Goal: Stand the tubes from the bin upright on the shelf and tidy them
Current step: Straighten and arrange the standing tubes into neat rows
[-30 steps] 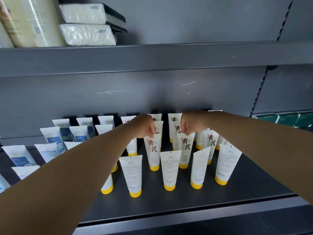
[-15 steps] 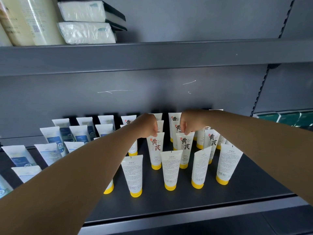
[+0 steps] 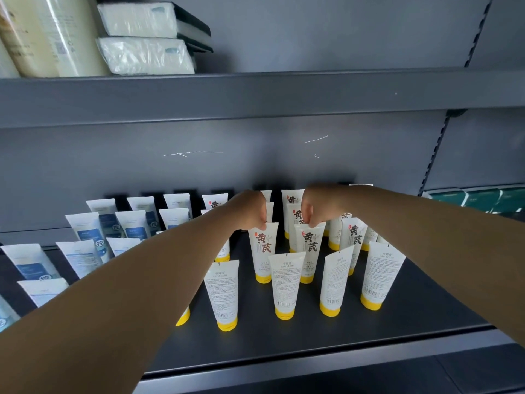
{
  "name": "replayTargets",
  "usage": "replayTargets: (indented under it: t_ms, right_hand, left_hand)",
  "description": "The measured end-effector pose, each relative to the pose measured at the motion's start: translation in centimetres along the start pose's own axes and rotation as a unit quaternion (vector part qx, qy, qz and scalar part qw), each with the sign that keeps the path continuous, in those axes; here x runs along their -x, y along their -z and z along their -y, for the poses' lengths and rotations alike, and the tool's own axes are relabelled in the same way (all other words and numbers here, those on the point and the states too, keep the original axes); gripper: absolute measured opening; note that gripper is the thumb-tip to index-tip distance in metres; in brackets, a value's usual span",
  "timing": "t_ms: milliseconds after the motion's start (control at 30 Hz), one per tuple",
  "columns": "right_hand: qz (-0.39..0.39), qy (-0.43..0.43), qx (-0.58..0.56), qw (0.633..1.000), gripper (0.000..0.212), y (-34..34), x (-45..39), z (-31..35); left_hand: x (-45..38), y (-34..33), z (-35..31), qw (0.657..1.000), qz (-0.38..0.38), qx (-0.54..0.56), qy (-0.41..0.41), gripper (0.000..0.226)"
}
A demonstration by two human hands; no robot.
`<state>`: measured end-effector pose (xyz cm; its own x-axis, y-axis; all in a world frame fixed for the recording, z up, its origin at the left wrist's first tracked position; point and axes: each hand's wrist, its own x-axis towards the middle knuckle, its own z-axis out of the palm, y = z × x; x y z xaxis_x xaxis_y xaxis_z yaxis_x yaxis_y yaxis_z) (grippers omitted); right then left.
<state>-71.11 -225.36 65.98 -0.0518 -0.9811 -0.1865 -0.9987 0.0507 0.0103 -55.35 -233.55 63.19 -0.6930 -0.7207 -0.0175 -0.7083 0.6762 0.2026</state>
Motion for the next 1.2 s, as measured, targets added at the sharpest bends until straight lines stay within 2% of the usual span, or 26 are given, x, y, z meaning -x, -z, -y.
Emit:
replayTargets:
  t_ms: [200,367,567,800,933,1200]
  right_hand:
    - [-0.026,-0.005,-0.020,0.999,0.018,1.2,1.0,0.3]
    - [-0.068,0.015,-0.055,0.996,0.016,2.4,2.3,1.5]
    - [-0.089,0.036,-0.069,0.993,0.014,3.0,3.5,6.4]
    - [-0.104,0.015,-0.085,0.991,0.019,3.9,3.5,15.8]
    - [-0.114,0.017,-0.102,0.988,0.017,4.2,3.6,20.8]
    - [-0.115,-0.010,-0.077,0.990,0.021,4.9,4.3,23.3]
  left_hand:
    - [1.3,1.4,0.4,0.999,-0.018,-0.011,0.027,0.030]
    - [5.4,3.9,2.6,0.997,-0.046,-0.010,0.060,0.030]
    - [11.2,6.5,7.5,0.992,-0.086,0.012,0.088,0.028]
    - [16.1,7.7,15.5,0.991,-0.108,0.054,0.062,0.027]
    - [18.3,7.6,18.8,0.993,-0.091,0.058,0.048,0.029]
    - [18.9,8.0,20.6,0.993,-0.091,0.076,0.013,0.031]
